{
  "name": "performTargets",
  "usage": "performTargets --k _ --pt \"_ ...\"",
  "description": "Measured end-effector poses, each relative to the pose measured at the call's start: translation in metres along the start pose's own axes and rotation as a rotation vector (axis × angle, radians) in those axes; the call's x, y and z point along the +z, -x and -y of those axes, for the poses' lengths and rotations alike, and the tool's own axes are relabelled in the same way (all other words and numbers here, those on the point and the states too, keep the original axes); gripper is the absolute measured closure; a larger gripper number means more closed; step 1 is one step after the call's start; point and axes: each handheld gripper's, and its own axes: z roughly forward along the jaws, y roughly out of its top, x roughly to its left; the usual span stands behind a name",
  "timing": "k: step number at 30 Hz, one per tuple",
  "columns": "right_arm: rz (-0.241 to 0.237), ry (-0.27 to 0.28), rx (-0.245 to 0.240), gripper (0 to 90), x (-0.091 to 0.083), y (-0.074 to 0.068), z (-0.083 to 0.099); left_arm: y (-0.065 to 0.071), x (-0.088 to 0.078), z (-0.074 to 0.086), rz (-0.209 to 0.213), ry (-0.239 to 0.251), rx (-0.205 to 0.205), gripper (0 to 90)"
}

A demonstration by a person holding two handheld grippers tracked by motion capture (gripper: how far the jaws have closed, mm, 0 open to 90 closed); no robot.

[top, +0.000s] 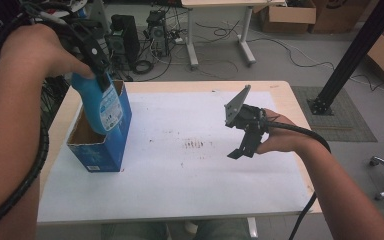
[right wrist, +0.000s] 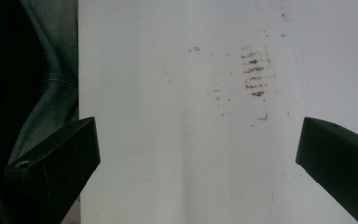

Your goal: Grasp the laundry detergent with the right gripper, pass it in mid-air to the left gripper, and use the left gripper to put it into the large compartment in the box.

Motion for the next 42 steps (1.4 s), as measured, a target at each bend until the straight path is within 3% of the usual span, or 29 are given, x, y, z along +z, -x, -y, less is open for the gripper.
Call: performTargets --k 3,7,14,21,30,42 --pt "0.004 -0.001 0.001 0.0 -0.002 0.000 0.003 -0.009 -0.005 0.002 -0.010 0.008 -0.093 38.9" --pt "0.014 0.000 0.001 0.0 -0.005 0.000 0.004 -0.022 -0.009 0.003 -0.016 0.026 -0.174 38.9" --pt "0.025 -0.005 0.006 0.0 -0.008 -0.002 0.008 -0.042 0.006 0.003 0.002 0.026 -0.229 39.0" --pt "0.023 -0.008 0.015 0.0 -0.006 0.000 0.010 -0.056 0.033 -0.001 0.012 0.022 -0.262 38.9" --pt "0.015 -0.006 0.020 0.0 0.000 0.000 0.011 -0.065 0.084 -0.009 -0.002 0.005 -0.258 39.0" --pt "0.012 -0.002 0.025 0.0 0.003 0.000 0.011 -0.067 0.137 -0.012 0.002 0.005 -0.245 39.1"
